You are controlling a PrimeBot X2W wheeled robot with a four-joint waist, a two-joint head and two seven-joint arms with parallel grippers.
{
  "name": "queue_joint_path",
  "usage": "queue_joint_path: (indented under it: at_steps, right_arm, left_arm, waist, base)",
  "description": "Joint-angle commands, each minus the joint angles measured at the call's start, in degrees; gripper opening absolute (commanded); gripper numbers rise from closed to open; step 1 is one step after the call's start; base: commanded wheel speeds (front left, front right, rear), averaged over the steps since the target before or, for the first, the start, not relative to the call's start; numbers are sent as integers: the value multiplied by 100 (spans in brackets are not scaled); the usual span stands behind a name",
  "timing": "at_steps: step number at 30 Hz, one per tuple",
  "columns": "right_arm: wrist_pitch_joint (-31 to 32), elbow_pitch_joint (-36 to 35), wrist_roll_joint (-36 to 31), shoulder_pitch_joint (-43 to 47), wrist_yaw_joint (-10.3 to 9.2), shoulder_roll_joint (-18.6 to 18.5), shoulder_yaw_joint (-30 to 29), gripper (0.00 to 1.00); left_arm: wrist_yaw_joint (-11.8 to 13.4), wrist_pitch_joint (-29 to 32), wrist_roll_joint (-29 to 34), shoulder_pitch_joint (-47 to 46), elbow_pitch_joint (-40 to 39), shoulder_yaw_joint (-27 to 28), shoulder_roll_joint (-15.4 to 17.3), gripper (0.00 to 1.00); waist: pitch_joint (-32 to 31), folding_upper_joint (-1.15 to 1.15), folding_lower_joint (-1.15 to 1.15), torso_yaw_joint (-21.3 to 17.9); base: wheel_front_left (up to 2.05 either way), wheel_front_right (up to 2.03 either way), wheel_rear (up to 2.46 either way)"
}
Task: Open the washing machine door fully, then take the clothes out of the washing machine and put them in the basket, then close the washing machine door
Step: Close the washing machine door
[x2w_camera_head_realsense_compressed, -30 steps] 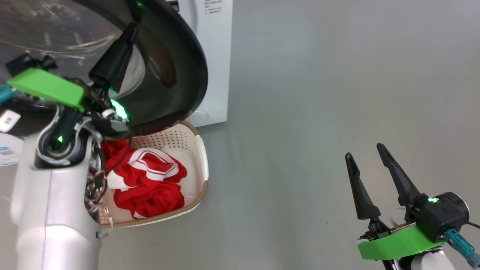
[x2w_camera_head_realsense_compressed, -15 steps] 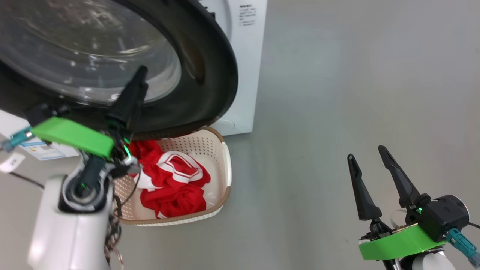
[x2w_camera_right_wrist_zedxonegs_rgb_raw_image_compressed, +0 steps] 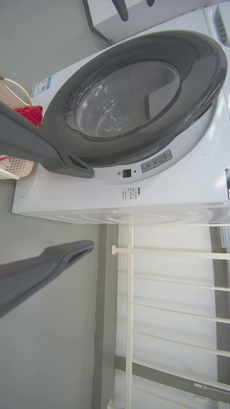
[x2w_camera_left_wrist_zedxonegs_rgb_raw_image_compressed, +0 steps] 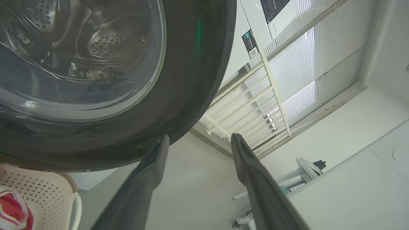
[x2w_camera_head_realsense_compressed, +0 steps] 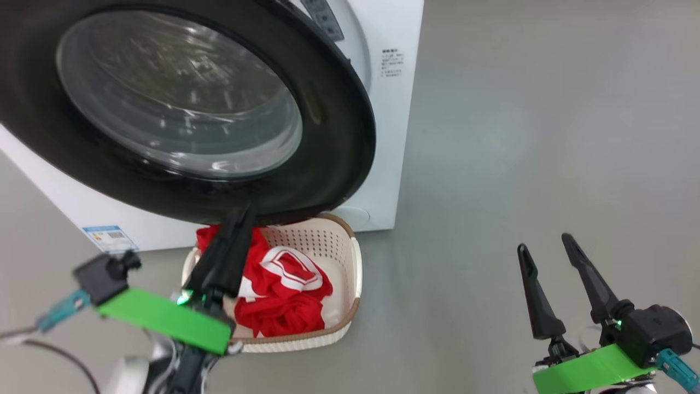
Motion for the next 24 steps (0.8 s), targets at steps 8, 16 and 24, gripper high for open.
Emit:
queue_joint_path:
  at_steps: [8, 16, 24]
  right_arm:
    - [-37, -179, -145, 101, 29, -71, 115, 100]
    - [-37, -249, -260, 189, 29, -71, 64, 100]
    - [-37, -311, -302, 309, 29, -71, -14, 100]
  left_arm:
    - [31, -1169, 1376, 499, -314, -6, 456, 100]
    - [560, -1738, 2994, 913, -600, 154, 703, 100]
    - [741, -1764, 3805, 1488, -921, 491, 529, 100]
  waist:
    - [-311, 0, 0, 171]
    - [-384, 0, 0, 172]
    - [-501, 0, 0, 138]
  base:
    - [0, 0, 0]
    - [0, 0, 0]
    - [0, 0, 0]
